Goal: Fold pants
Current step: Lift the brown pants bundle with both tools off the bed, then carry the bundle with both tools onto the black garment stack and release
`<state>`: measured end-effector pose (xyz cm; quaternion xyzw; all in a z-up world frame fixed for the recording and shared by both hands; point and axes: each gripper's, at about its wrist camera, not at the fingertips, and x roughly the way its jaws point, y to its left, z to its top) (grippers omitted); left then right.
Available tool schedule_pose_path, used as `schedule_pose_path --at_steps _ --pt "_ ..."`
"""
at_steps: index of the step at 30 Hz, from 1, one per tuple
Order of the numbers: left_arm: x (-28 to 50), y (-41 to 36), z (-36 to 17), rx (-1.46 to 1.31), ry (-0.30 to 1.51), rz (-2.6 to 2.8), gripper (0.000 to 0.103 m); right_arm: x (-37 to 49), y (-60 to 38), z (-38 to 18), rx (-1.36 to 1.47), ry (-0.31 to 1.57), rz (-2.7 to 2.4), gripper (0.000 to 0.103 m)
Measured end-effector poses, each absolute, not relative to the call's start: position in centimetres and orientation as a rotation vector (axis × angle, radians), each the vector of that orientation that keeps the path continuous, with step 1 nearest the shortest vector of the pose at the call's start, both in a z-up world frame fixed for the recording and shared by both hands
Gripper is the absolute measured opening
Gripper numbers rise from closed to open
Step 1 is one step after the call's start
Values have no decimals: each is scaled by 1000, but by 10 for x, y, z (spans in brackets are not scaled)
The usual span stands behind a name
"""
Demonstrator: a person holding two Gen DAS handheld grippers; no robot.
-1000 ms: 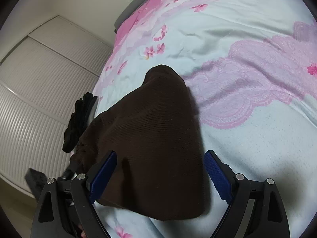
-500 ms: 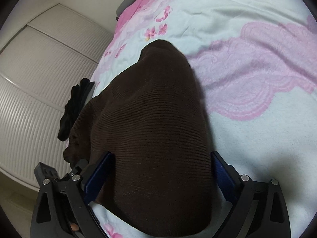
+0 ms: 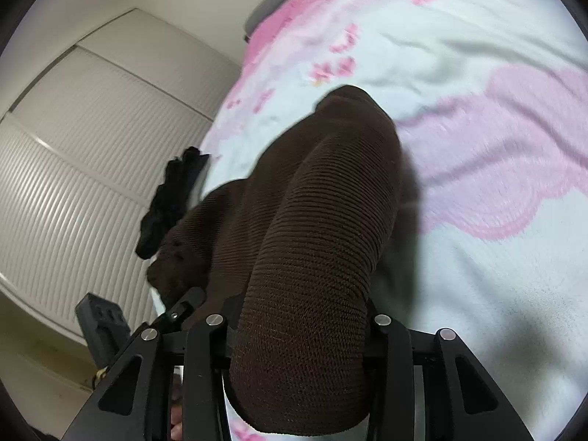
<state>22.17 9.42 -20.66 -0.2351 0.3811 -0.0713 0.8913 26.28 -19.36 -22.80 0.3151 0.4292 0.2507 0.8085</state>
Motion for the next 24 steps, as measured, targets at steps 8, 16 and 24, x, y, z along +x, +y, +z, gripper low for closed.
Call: schedule_pose_path --at_steps 8,16,24 --pt "210 107 -163 -490 738 -166 58 246 -183 -176 622 816 575 39" --pt "197 128 -105 -460 603 -165 58 243 -162 -114 584 710 638 39" --pt "199 192 -54 -469 495 -109 58 271 -99 -65 540 650 732 39"
